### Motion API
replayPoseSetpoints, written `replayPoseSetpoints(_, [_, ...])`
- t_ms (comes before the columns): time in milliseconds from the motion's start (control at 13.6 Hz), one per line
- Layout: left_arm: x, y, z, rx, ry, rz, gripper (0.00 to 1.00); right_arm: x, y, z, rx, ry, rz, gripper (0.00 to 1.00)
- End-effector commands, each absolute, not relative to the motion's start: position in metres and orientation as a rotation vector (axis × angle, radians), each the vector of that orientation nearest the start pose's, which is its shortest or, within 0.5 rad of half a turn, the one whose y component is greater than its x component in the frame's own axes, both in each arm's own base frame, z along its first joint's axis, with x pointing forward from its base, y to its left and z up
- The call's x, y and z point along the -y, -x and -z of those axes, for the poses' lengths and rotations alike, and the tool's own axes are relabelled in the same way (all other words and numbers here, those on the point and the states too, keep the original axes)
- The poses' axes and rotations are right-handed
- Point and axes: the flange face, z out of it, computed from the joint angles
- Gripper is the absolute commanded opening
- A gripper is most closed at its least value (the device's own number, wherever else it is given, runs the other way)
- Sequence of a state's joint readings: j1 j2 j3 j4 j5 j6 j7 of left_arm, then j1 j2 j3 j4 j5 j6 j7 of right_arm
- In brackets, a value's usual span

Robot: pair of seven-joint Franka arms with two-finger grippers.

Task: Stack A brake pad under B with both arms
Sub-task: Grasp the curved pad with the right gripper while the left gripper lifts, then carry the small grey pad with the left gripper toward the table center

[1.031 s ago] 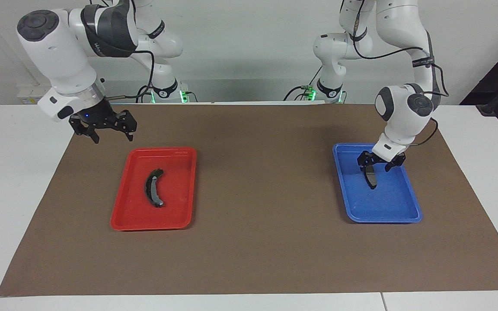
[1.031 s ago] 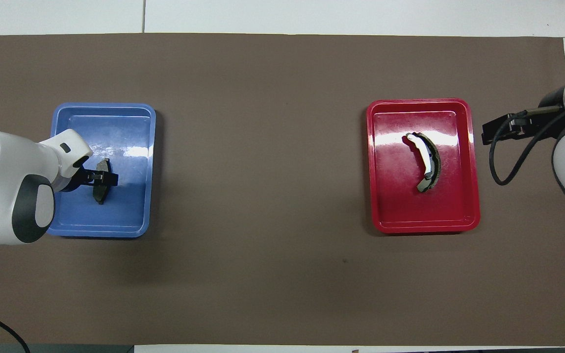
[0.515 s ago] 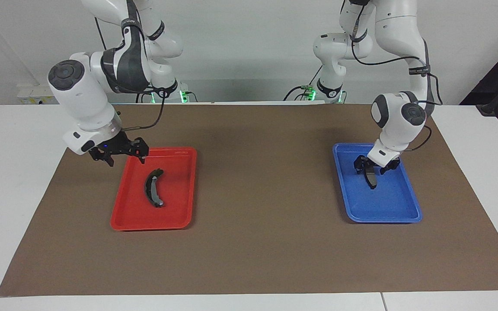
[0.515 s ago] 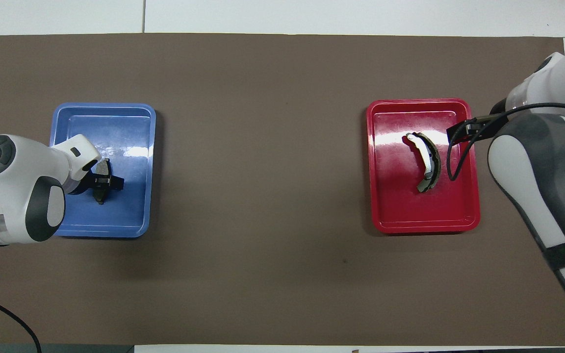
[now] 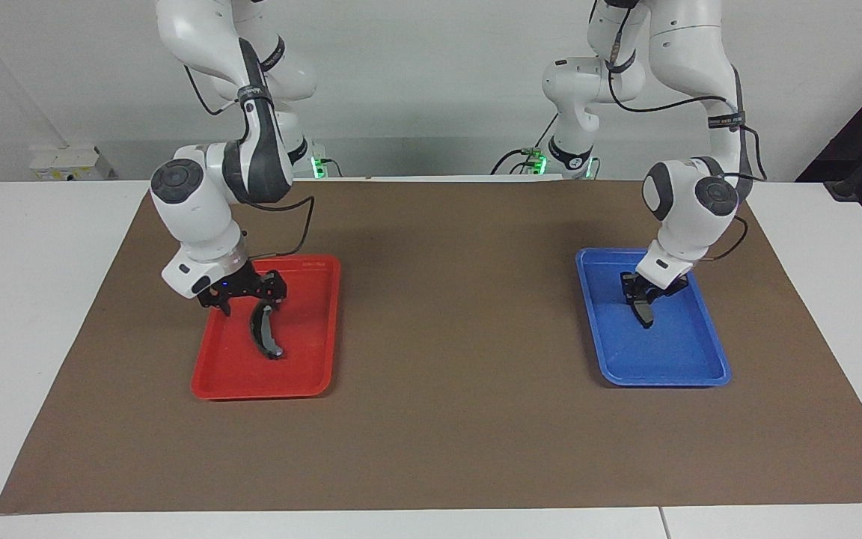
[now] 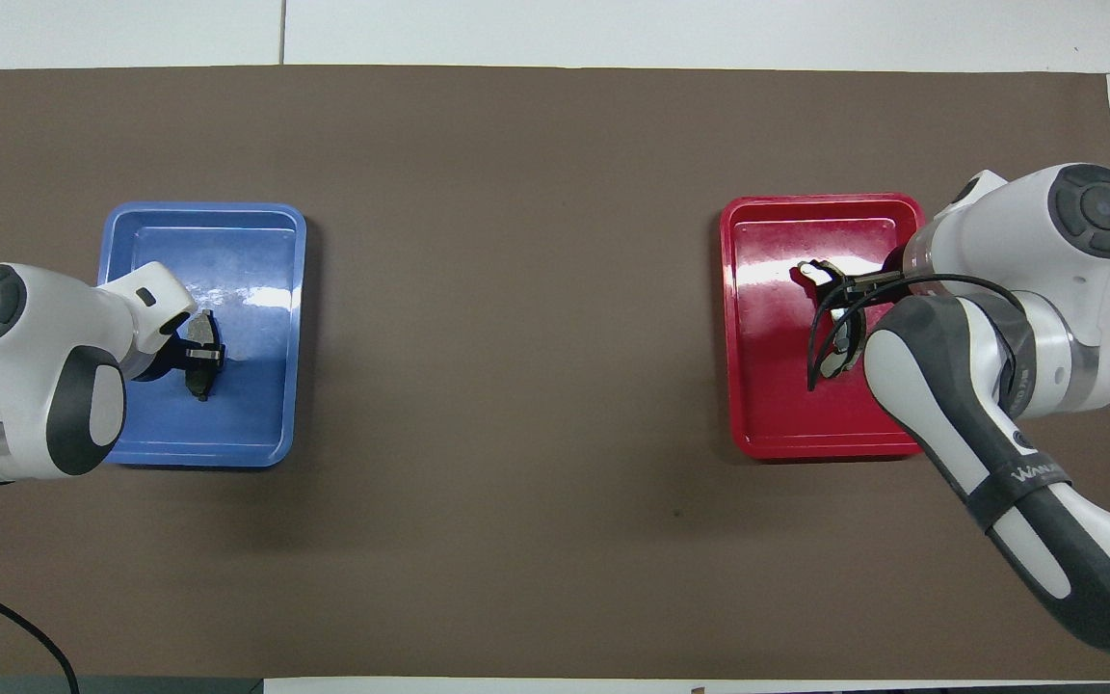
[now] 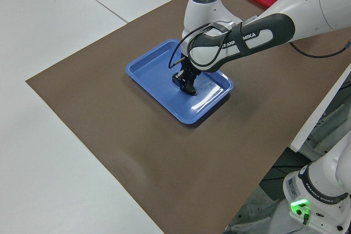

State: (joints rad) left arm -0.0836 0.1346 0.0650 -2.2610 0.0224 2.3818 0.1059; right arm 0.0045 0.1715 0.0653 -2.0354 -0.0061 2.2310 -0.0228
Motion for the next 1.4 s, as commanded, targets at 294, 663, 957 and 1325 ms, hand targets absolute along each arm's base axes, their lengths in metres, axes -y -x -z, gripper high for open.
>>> replayPoseSetpoints(294, [0.005, -0.554, -0.337, -0.239, 3.096, 0.069, 0.01, -0.036, -0.582, -0.313, 0.164, 3.123, 0.033, 0.90])
replayPoseSetpoints(663, [0.042, -0.587, -0.412, -0.303, 3.094, 0.109, 0.01, -0.034, -0.581, -0.299, 0.209, 3.121, 0.021, 0.78])
replayPoseSetpoints(957, [0.145, -0.586, -0.450, -0.233, 3.142, 0.168, 0.01, -0.032, -0.578, -0.298, 0.220, 3.122, 0.004, 0.61])
replayPoseSetpoints(1325, [0.281, -0.550, -0.462, -0.137, 3.191, 0.160, 0.01, -0.025, -0.577, -0.298, 0.256, 3.120, -0.005, 0.18])
